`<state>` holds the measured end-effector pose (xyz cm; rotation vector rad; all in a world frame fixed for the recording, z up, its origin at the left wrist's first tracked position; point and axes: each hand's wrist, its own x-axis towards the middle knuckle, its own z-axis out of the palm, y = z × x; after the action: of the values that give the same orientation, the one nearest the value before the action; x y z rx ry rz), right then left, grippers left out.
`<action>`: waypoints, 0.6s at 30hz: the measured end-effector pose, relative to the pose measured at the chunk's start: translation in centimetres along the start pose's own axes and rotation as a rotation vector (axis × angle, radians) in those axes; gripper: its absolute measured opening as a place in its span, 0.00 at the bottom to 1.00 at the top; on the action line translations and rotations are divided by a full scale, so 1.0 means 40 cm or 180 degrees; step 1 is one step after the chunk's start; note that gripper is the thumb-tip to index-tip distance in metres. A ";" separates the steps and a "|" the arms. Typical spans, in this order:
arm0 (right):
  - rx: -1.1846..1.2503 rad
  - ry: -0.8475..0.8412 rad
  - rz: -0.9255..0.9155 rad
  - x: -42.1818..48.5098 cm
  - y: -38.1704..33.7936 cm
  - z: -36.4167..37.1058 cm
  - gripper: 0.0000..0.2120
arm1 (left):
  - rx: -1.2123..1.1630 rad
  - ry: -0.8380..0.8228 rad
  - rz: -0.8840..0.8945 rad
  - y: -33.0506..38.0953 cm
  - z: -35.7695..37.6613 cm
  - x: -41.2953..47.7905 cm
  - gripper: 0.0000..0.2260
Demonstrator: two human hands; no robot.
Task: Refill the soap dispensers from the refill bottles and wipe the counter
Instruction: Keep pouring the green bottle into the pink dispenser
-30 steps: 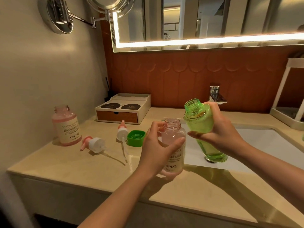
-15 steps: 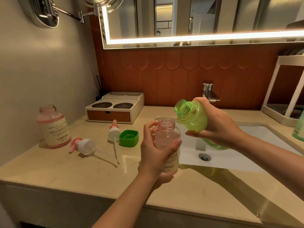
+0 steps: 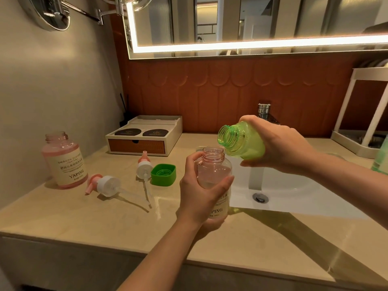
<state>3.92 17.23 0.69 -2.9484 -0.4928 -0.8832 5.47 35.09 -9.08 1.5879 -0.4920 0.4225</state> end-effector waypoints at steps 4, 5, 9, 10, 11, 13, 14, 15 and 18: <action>-0.0231 0.0104 -0.0220 0.007 0.004 -0.011 0.44 | -0.0037 -0.0004 0.0028 -0.001 -0.001 0.000 0.27; -0.0279 0.0122 -0.0261 0.009 0.006 -0.013 0.44 | -0.0049 -0.0010 0.0037 -0.001 -0.001 0.000 0.28; -0.0449 0.0160 -0.0417 0.013 0.008 -0.021 0.44 | -0.0096 -0.0038 0.0036 0.004 -0.001 -0.001 0.28; -0.0472 0.0159 -0.0455 0.014 0.008 -0.020 0.44 | -0.0086 -0.0040 0.0041 0.003 -0.001 -0.001 0.28; -0.0486 0.0157 -0.0486 0.014 0.008 -0.020 0.44 | -0.0077 -0.0035 0.0051 0.001 -0.001 0.000 0.29; -0.0503 0.0152 -0.0523 0.016 0.008 -0.021 0.43 | -0.0067 -0.0021 0.0047 -0.002 -0.001 0.000 0.29; -0.0516 0.0161 -0.0541 0.016 0.008 -0.022 0.43 | -0.0065 -0.0013 0.0041 -0.003 0.000 0.000 0.29; -0.0532 0.0170 -0.0563 0.018 0.009 -0.024 0.43 | -0.0064 -0.0008 0.0037 -0.003 0.000 0.000 0.29; -0.0583 0.0165 -0.0639 0.020 0.009 -0.026 0.44 | -0.0077 -0.0008 0.0046 0.000 0.001 -0.001 0.28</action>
<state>4.11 16.99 2.02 -3.0692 -0.7549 -1.0758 5.45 35.04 -9.10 1.5624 -0.5090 0.4241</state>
